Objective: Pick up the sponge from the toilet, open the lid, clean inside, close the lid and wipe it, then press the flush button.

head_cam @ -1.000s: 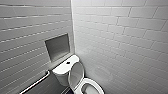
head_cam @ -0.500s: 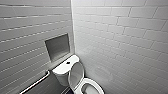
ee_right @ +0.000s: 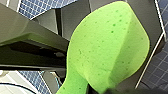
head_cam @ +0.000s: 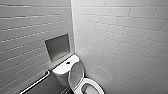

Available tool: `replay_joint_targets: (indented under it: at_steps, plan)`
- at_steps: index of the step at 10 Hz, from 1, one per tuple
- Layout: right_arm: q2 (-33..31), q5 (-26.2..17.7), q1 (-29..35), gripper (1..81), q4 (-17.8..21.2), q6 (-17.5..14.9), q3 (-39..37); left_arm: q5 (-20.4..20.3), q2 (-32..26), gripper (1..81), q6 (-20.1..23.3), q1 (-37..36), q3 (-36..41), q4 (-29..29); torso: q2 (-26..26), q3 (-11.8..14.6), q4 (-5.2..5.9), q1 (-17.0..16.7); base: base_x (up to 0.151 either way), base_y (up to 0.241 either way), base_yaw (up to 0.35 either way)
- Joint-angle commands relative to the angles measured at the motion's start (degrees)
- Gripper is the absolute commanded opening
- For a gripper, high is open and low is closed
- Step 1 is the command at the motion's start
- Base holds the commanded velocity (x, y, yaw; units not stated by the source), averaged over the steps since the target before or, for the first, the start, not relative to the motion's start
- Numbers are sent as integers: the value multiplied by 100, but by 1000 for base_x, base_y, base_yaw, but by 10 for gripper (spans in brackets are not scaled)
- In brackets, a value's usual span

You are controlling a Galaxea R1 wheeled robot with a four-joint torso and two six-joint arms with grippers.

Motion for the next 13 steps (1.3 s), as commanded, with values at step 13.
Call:
replay_joint_targets:
  at_steps: [13]
  plan:
    - [162, -771, 211, 10, -1, 2, -17, 265, 73, 811, 945, -360, 28, -1047, -4, 2, 0, -11, 11, 0, 0]
